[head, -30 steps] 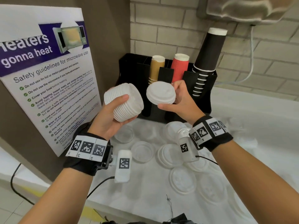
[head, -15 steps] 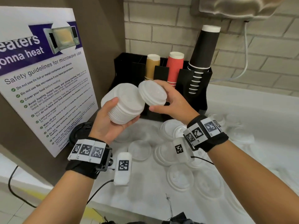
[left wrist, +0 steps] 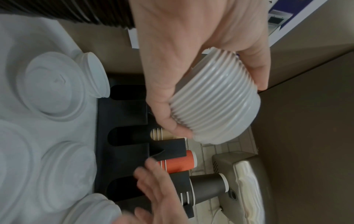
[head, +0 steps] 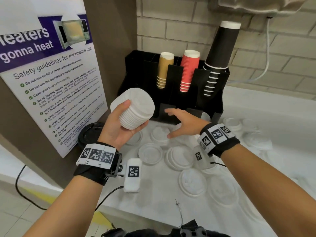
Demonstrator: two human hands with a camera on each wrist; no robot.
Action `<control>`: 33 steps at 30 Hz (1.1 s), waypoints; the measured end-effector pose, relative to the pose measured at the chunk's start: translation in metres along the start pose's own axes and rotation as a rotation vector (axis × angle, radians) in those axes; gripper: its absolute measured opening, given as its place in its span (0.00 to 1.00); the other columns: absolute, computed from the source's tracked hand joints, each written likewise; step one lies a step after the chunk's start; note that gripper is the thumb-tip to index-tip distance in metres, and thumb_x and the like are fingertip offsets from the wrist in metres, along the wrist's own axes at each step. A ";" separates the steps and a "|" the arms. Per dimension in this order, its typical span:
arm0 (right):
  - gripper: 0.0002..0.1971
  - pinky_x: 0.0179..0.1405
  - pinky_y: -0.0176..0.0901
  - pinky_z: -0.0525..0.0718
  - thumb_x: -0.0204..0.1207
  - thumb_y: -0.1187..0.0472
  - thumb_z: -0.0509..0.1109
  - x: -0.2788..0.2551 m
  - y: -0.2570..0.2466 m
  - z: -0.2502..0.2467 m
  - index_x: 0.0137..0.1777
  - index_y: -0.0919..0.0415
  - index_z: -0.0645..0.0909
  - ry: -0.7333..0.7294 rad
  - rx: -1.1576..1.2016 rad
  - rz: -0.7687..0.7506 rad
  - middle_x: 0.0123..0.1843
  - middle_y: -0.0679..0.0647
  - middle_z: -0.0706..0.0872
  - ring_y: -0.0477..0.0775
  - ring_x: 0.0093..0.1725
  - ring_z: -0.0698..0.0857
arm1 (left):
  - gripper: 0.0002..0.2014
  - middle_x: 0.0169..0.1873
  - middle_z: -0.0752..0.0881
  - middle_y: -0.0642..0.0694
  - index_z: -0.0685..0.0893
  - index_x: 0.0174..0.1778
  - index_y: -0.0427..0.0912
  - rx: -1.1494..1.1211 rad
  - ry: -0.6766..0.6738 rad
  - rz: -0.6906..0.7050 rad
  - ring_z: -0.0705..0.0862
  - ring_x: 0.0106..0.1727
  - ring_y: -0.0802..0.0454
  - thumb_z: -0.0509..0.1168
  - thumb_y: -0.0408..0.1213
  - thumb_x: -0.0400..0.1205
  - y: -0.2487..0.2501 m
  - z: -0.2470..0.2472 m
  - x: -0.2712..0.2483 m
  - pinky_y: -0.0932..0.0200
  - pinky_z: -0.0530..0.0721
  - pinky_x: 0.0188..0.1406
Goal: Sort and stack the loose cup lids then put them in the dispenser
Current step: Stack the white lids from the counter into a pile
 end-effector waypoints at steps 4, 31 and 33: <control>0.38 0.63 0.50 0.69 0.53 0.31 0.79 -0.031 0.001 0.019 0.65 0.35 0.71 -0.216 -0.330 0.006 0.57 0.38 0.74 0.50 0.61 0.67 | 0.33 0.50 0.92 0.44 0.81 0.61 0.49 -0.009 0.010 0.004 0.90 0.53 0.43 0.83 0.44 0.59 -0.004 -0.003 -0.002 0.44 0.89 0.48; 0.20 0.63 0.40 0.80 0.78 0.52 0.71 -0.024 -0.023 -0.007 0.69 0.55 0.78 -0.063 0.010 -0.037 0.63 0.53 0.83 0.51 0.62 0.83 | 0.39 0.54 0.91 0.44 0.80 0.62 0.50 0.020 -0.018 0.039 0.89 0.58 0.42 0.86 0.49 0.55 0.006 -0.004 -0.006 0.43 0.87 0.53; 0.17 0.60 0.41 0.82 0.76 0.52 0.73 -0.045 -0.017 0.002 0.64 0.52 0.81 -0.163 -0.051 -0.028 0.58 0.50 0.84 0.50 0.57 0.84 | 0.39 0.54 0.91 0.45 0.79 0.63 0.51 0.024 -0.007 0.030 0.89 0.59 0.43 0.86 0.48 0.56 0.003 -0.003 -0.005 0.42 0.87 0.55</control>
Point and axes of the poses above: each hand's wrist, its own x-axis towards the middle knuckle, its own z-axis out of the palm, y = z × x, the point moved 6 cm from there along x, towards the middle knuckle
